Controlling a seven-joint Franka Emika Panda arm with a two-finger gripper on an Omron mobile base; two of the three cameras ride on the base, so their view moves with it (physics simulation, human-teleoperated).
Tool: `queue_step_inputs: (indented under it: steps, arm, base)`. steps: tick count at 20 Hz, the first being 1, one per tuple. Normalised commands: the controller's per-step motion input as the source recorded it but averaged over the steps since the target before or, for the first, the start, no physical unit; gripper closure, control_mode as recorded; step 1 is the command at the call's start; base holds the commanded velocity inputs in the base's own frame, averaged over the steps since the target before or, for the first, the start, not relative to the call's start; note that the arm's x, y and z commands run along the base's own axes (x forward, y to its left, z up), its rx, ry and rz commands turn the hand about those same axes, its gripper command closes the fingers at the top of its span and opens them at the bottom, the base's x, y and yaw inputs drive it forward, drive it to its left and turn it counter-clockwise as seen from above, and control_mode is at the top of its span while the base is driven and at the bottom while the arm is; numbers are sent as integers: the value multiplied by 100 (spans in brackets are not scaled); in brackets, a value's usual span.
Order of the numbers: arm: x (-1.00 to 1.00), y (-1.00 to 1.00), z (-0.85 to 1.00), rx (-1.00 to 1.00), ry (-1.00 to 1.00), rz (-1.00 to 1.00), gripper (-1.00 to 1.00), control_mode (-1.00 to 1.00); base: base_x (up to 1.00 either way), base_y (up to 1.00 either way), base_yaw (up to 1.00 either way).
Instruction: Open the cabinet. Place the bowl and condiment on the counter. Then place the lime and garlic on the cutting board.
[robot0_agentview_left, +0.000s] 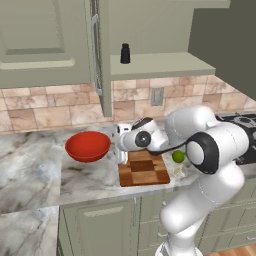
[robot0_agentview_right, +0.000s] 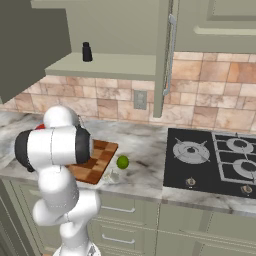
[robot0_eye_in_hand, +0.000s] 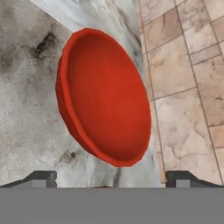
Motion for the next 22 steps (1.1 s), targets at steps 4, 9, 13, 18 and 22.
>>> queue_step_inputs:
  steps: [4, 9, 13, 18, 22]
  arm:
    - [-4, -9, 49, 1, 0, -10, -100, -100]
    - [-5, -5, 49, 0, 0, -9, -100, -100]
    - [-8, -5, 54, 0, 0, -8, -100, -100]
    - [-9, -3, 54, 0, 0, -7, -100, -100]
    - [-12, -1, 59, 0, 3, -7, -100, -100]
  base:
    - [0, 0, 0]
    - [0, 0, 0]
    - [0, 0, 0]
    - [0, 0, 0]
    - [0, 0, 0]
